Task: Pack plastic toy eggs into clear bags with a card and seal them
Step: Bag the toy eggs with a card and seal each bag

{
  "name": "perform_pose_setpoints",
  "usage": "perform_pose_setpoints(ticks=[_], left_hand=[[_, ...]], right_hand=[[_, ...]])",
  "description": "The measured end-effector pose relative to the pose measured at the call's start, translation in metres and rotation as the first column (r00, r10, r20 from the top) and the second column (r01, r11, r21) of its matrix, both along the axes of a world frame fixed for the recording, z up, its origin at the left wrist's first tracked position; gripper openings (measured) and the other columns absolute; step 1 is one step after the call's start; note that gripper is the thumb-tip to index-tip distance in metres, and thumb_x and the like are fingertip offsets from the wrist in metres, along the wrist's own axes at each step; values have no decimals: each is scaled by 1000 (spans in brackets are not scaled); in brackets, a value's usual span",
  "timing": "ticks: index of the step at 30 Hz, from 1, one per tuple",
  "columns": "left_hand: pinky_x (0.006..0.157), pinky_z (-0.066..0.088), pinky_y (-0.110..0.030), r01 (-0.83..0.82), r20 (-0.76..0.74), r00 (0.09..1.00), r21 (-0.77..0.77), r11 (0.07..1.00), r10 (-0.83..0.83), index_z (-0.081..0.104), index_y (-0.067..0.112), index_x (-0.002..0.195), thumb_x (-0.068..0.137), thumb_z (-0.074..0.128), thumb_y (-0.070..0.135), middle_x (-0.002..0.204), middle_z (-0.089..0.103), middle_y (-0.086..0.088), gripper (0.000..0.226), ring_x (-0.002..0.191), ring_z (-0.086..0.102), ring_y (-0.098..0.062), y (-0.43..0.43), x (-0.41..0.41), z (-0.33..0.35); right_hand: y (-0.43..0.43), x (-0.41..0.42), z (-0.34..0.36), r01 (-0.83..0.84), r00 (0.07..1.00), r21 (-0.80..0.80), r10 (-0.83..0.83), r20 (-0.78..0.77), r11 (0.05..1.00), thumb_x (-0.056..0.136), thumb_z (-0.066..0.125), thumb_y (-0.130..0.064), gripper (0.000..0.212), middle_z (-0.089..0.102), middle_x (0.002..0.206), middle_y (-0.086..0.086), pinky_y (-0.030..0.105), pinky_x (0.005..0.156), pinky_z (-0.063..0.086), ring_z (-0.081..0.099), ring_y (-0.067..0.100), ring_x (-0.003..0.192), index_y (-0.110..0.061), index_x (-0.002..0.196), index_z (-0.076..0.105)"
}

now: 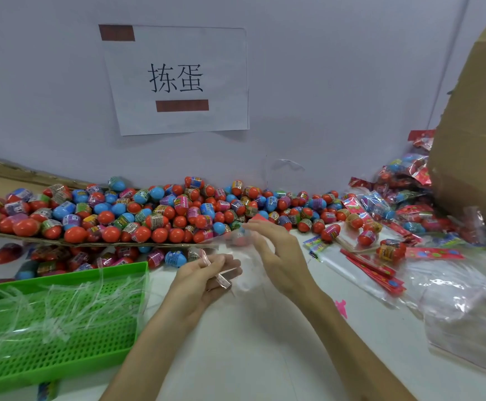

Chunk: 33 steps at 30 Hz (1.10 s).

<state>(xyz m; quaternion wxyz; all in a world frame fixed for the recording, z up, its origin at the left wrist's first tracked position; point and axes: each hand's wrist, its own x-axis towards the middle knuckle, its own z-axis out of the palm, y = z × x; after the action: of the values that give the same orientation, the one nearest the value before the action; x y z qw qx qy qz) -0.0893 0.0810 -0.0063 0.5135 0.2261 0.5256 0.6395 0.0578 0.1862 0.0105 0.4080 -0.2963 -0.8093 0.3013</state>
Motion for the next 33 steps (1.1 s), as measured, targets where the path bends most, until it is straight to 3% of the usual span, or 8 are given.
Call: perform_pose_setpoints(ticks=[7, 12, 14, 16, 20, 25, 29, 33], left_hand=[[93, 55, -39, -55, 23, 998, 0, 999, 55, 70, 7, 97, 77, 75, 39, 104, 79, -14, 38, 101, 77, -23, 2, 0, -1], [94, 56, -42, -97, 87, 992, 14, 995, 96, 70, 10, 108, 67, 79, 48, 105, 79, -12, 56, 98, 78, -24, 2, -2, 0], [93, 56, -44, -114, 76, 991, 12, 993, 113, 68, 10, 103, 70, 76, 52, 104, 79, -14, 54, 97, 78, -26, 2, -2, 0], [93, 56, -45, -125, 60, 991, 10, 992, 124, 65, 10, 100, 73, 74, 53, 103, 79, -14, 52, 98, 78, -28, 2, -1, 0], [95, 55, -42, -100, 4, 995, -9, 995, 100, 62, 9, 96, 87, 66, 51, 102, 79, -12, 43, 98, 78, -27, 4, 2, 1], [87, 54, -35, 9, -87, 996, -12, 1000, -10, 69, 7, 99, 108, 49, 25, 105, 80, -9, 29, 100, 77, -25, 0, 2, 3], [97, 49, -39, 40, -37, 999, 22, 999, -39, 69, 8, 104, 106, 53, 22, 113, 78, -7, 22, 107, 75, -26, 0, 1, 4], [110, 45, -49, -9, 115, 993, 64, 998, 2, 64, 17, 98, 108, 48, 25, 125, 74, -5, 20, 111, 74, -27, -1, -4, 6]], right_hand=[[15, 6, -3, 136, 989, -312, -112, 94, 940, 107, 46, -28, 35, 51, 124, -17, 8, 79, 35, 50, 6, 114, -30, 142, 53], [14, 4, 2, 75, 996, -433, -88, -9, 898, 97, 56, -5, 42, 58, 134, -2, 32, 85, 59, 60, 18, 117, -25, 133, 59], [14, 3, 3, 133, 989, -420, -150, -10, 898, 95, 59, 0, 39, 65, 129, 1, 36, 84, 62, 69, 19, 106, -22, 126, 66], [17, 5, 2, 164, 976, -428, -209, -61, 889, 93, 65, 1, 35, 70, 117, 2, 27, 71, 63, 74, 16, 89, -21, 121, 69], [21, 9, 1, 197, 943, -443, -292, -159, 875, 95, 67, -2, 29, 69, 104, -6, 17, 58, 57, 70, 12, 92, -21, 116, 68], [26, 14, 4, 276, 909, -400, -373, -188, 874, 98, 64, -5, 25, 68, 105, -7, 32, 79, 63, 70, 16, 98, -23, 113, 69], [27, 18, 11, 103, 886, -522, -317, -338, 847, 100, 62, -9, 21, 69, 103, -7, 23, 68, 60, 75, 15, 81, -27, 108, 67], [26, 20, 17, -145, 898, -655, -179, -401, 742, 93, 69, -7, 37, 67, 119, 7, 34, 81, 60, 70, 27, 105, -21, 127, 63]])
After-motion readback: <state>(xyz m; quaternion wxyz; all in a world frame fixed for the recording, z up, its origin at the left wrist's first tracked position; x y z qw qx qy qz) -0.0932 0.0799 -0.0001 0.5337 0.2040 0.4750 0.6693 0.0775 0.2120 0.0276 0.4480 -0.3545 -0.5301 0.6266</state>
